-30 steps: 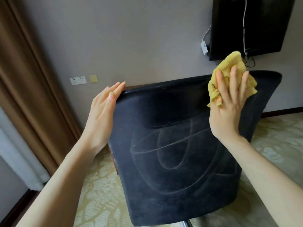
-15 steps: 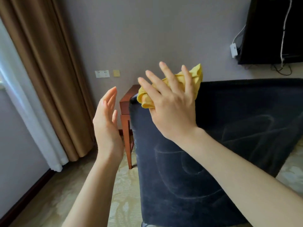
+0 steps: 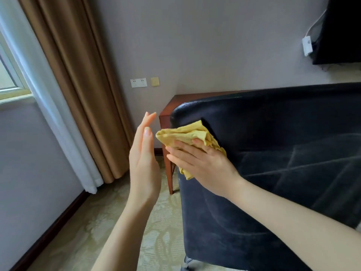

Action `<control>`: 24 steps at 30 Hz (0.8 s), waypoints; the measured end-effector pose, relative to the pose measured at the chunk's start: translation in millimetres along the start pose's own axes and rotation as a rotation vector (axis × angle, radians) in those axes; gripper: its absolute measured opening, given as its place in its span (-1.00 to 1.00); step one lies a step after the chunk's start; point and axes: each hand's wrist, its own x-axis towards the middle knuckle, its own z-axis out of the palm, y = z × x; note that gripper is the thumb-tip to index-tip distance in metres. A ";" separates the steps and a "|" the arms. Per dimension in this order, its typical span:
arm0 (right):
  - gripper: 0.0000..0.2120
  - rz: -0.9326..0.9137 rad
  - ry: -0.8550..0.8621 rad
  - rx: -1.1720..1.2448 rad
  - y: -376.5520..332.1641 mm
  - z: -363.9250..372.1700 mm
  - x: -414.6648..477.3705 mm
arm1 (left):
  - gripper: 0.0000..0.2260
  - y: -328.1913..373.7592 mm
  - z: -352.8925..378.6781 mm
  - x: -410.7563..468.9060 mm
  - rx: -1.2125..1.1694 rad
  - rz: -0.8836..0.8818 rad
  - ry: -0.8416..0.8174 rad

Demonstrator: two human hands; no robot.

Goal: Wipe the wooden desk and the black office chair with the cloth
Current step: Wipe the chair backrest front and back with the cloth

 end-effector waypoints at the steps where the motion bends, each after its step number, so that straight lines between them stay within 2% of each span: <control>1: -0.47 0.002 0.019 0.005 1.8 1.9 -7.5 | -0.72 2.7 4.4 -1.1 0.021 0.024 -0.037; 5: -0.50 0.016 0.090 0.036 19.8 8.4 -40.1 | -0.63 9.7 21.7 -5.4 0.174 0.162 -0.203; 8: -0.51 0.026 0.081 0.002 39.9 12.9 -71.4 | -0.57 14.0 34.2 -5.2 0.394 0.299 -0.299; 12: -0.50 0.080 0.092 -0.063 73.6 15.9 -112.8 | -0.51 19.2 49.0 -2.8 0.787 0.391 -0.323; 14: -0.44 0.137 0.109 -0.037 88.9 15.7 -127.3 | -0.49 20.0 53.6 -2.0 0.904 0.402 -0.309; 19: -0.38 0.266 0.131 0.057 116.1 1.8 -124.7 | -0.50 23.8 55.8 -2.1 0.931 0.397 -0.295; 24: -0.49 0.400 0.186 0.129 126.8 -21.0 -76.6 | -0.51 24.7 56.6 -3.0 0.866 0.376 -0.290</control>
